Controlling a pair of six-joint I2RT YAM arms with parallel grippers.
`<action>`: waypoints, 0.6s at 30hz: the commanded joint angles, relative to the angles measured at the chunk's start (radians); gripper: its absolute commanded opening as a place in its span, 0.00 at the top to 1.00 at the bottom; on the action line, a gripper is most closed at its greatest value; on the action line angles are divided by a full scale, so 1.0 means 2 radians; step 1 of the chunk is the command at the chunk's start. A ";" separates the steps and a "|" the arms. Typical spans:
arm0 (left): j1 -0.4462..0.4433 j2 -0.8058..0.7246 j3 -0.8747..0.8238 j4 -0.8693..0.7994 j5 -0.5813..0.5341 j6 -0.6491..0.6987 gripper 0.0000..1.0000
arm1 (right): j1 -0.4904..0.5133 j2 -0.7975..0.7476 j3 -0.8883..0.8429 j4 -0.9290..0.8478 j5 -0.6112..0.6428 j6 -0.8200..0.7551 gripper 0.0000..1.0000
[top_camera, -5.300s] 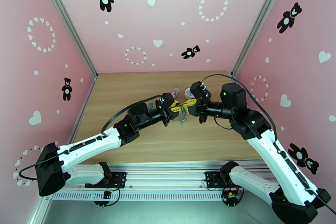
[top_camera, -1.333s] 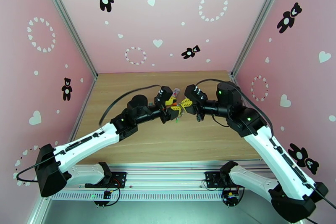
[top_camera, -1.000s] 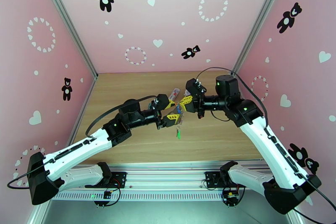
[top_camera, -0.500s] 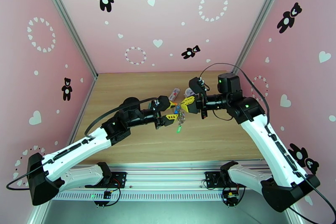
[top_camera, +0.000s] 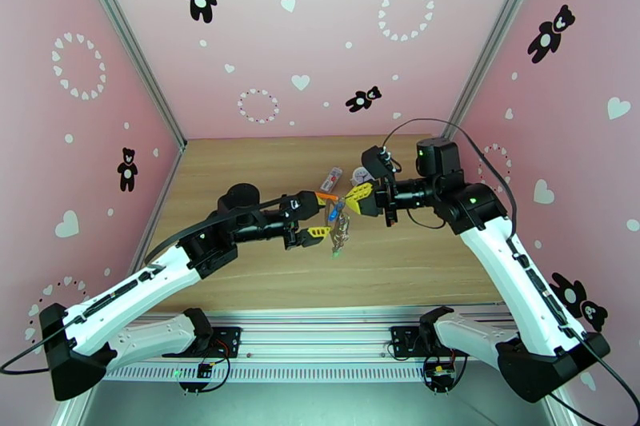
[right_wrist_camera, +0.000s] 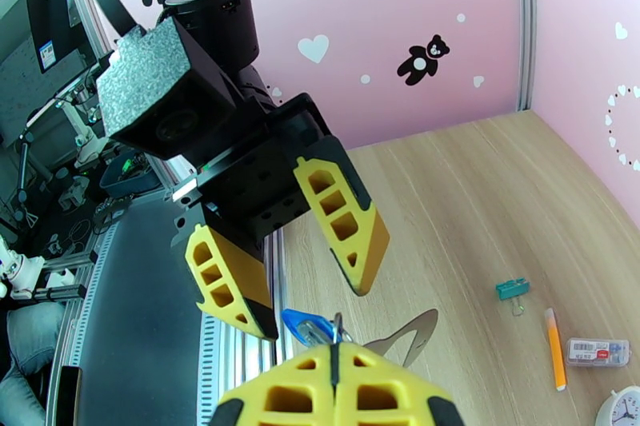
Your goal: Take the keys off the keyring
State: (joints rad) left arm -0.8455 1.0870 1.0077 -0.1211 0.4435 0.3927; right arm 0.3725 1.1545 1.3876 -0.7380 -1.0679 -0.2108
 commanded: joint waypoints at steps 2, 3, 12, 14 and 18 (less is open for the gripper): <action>0.005 0.006 0.016 -0.009 -0.044 0.029 0.46 | -0.001 -0.009 0.009 -0.006 -0.011 -0.022 1.00; 0.007 0.005 0.014 -0.007 -0.050 0.032 0.46 | -0.001 -0.010 0.010 -0.011 -0.009 -0.030 1.00; 0.013 0.034 0.037 0.016 -0.004 0.018 0.45 | -0.001 -0.004 0.013 -0.016 -0.014 -0.067 1.00; 0.013 0.046 0.041 0.030 0.005 0.009 0.46 | 0.001 -0.004 0.011 -0.010 -0.019 -0.072 1.00; 0.011 0.057 0.044 0.060 0.030 -0.007 0.48 | 0.005 0.001 0.009 0.000 -0.022 -0.075 1.00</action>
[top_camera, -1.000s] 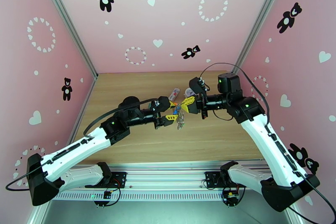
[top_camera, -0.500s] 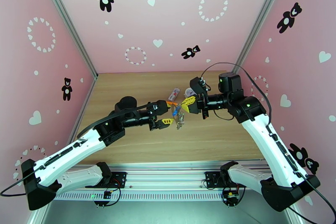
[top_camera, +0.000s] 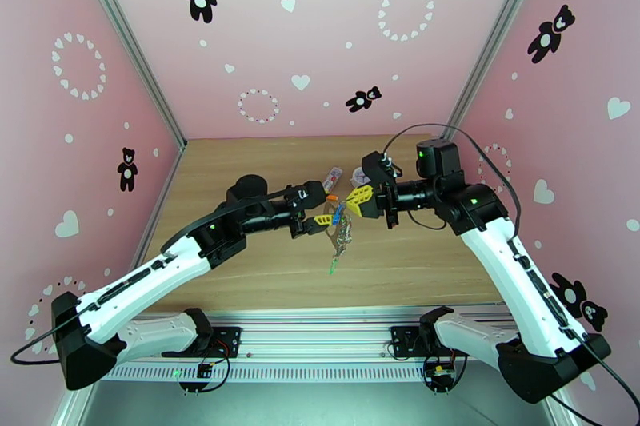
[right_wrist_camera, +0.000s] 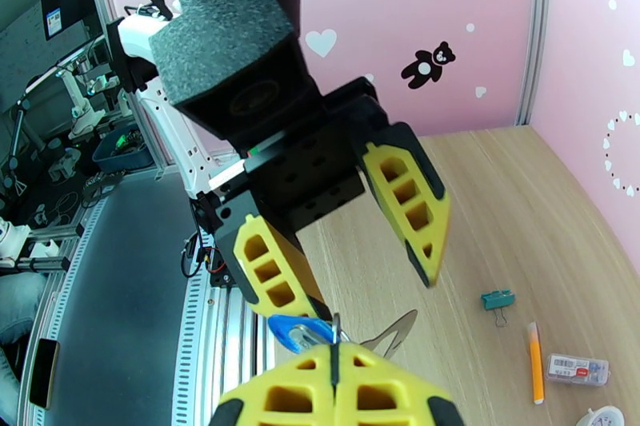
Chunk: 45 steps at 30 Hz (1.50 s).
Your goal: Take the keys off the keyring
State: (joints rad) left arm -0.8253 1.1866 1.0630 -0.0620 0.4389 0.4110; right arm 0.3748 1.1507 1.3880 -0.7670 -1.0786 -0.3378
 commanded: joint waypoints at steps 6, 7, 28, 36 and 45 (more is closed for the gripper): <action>-0.006 0.025 0.028 0.028 0.041 -0.021 0.54 | 0.014 0.010 0.009 0.025 -0.020 -0.011 1.00; -0.007 0.026 0.028 0.031 0.042 -0.023 0.55 | 0.015 0.010 0.008 0.025 -0.019 -0.012 1.00; -0.005 0.018 0.010 0.030 0.046 -0.017 0.76 | 0.014 -0.007 -0.001 0.041 -0.003 0.000 1.00; -0.002 0.017 0.006 0.039 0.052 -0.024 0.83 | 0.015 -0.013 -0.002 0.039 0.006 0.002 1.00; -0.001 0.021 0.023 0.036 0.050 -0.045 0.86 | 0.039 -0.020 0.001 0.015 0.055 -0.021 1.00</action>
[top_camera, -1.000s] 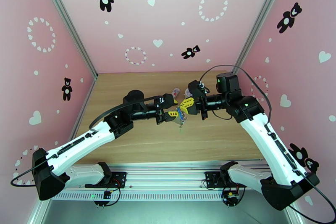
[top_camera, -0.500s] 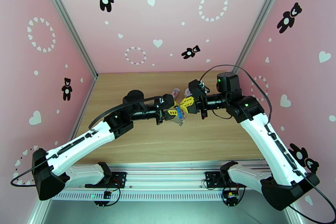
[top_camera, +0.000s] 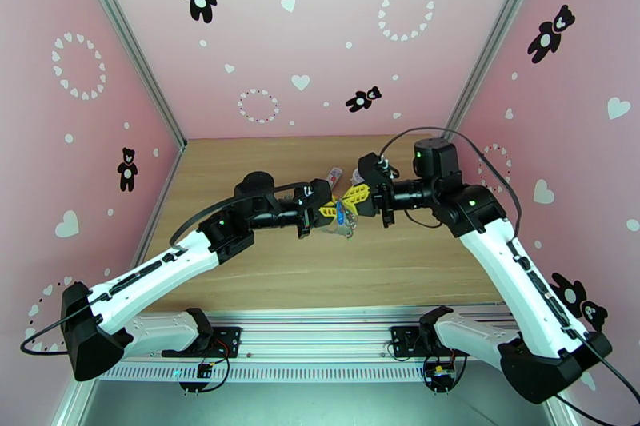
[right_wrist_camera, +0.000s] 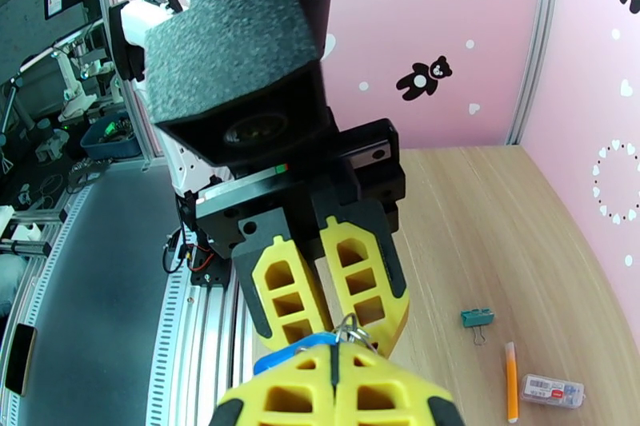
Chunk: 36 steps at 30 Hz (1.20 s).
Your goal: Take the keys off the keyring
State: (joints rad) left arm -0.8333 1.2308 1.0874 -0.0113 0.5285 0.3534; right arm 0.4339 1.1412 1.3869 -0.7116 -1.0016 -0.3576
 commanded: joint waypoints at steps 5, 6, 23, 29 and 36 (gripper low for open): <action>0.003 -0.002 0.017 0.005 -0.002 -0.022 0.90 | 0.031 -0.022 0.007 -0.028 0.060 -0.028 1.00; 0.004 -0.003 0.018 0.002 -0.006 -0.025 0.90 | 0.035 -0.023 0.010 -0.033 0.070 -0.034 1.00; 0.014 0.012 0.086 -0.057 -0.018 -0.082 0.95 | 0.142 -0.050 0.002 -0.090 0.306 -0.136 1.00; 0.014 0.012 0.077 -0.043 -0.017 -0.105 0.85 | 0.147 -0.041 0.000 -0.056 0.324 -0.138 1.00; 0.015 -0.017 0.038 -0.033 -0.019 -0.104 0.64 | 0.120 -0.008 0.027 -0.037 0.271 -0.130 1.00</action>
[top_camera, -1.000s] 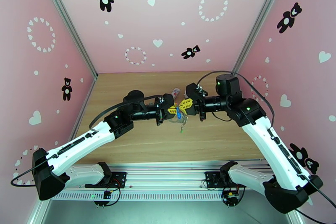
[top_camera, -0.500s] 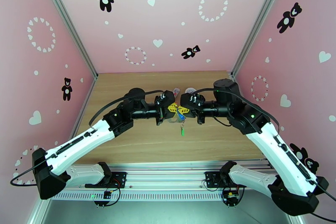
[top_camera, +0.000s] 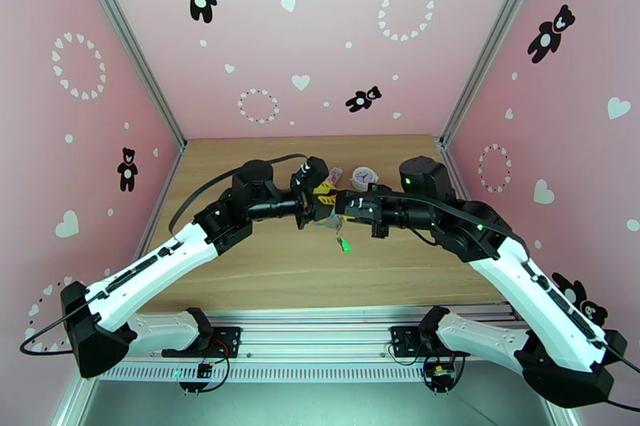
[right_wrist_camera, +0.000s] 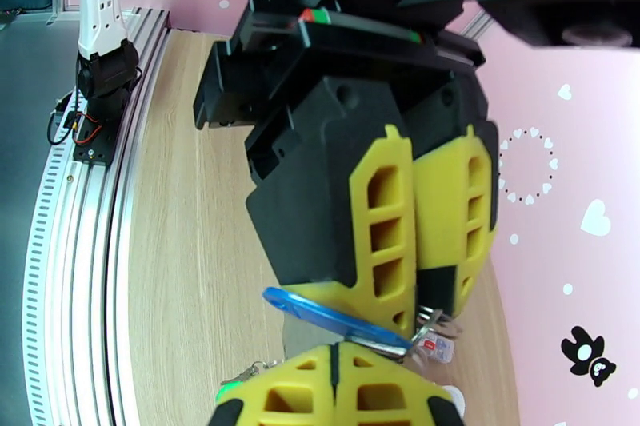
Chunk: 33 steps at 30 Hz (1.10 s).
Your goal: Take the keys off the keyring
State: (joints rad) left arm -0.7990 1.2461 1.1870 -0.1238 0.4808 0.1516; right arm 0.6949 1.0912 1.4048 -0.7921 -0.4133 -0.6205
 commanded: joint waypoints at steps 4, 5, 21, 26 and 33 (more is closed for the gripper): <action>-0.002 -0.051 -0.037 0.021 -0.003 0.001 0.62 | -0.035 0.018 0.018 0.022 -0.067 0.022 1.00; -0.002 -0.054 -0.040 0.022 -0.003 0.001 0.62 | -0.037 0.018 0.018 0.025 -0.071 0.026 1.00; 0.015 -0.054 -0.105 -0.023 -0.119 -0.116 0.66 | -0.091 -0.005 -0.125 0.114 -0.081 0.273 1.00; -0.010 -0.050 -0.160 -0.034 -0.115 -0.221 0.58 | -0.083 -0.049 -0.219 0.128 -0.027 0.371 0.97; -0.047 -0.086 -0.267 -0.001 -0.170 -0.359 0.55 | 0.002 -0.092 -0.340 0.145 0.050 0.462 0.76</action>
State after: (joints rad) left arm -0.8886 1.1404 0.7250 -0.1646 0.2062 -0.3897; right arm 0.6571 0.9314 0.8112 -0.5495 -0.4007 0.1680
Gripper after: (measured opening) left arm 0.448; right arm 0.229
